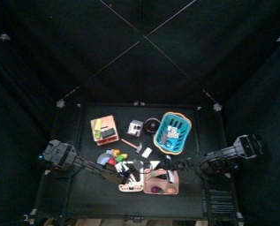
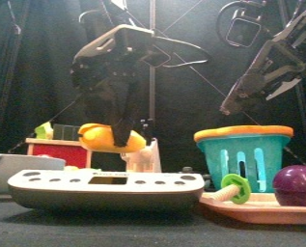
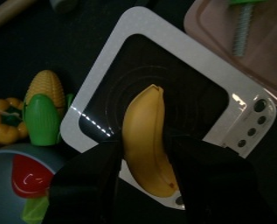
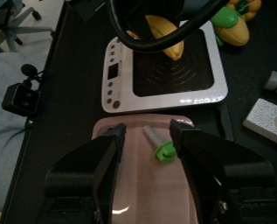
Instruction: Place banana in bowl
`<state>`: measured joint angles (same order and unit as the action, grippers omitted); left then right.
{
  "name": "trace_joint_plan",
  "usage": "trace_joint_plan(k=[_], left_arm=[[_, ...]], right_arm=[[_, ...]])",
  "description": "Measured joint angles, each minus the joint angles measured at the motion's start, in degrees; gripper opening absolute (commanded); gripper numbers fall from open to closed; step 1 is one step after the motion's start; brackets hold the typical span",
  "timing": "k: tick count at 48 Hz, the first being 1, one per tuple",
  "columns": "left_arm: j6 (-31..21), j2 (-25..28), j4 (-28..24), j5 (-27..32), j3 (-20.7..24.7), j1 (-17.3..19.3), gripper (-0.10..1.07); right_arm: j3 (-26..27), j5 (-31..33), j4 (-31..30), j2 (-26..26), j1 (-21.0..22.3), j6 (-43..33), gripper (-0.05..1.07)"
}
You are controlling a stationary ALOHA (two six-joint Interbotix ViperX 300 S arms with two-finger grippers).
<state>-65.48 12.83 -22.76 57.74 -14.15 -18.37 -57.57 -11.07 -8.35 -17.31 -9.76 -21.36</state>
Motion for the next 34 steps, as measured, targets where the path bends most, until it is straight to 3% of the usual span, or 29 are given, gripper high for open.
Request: trace_joint_plan(k=[10, 22, 34], left_arm=[[-0.2, -3.9, -0.8, 0.7, -3.3, 0.0, 0.76], [0.8, -11.3, -2.2, 7.2, -8.8, 0.3, 0.76], [1.4, -20.4, -2.9, 12.4, -18.5, 0.4, 0.76]], right_arm=[[0.0, 0.0, 0.0, 0.4, 0.1, 0.0, 0.82], [0.0, 0.0, 0.0, 0.4, 0.2, 0.0, 0.82], [0.0, 0.0, 0.0, 0.7, 0.3, 0.0, 0.82]])
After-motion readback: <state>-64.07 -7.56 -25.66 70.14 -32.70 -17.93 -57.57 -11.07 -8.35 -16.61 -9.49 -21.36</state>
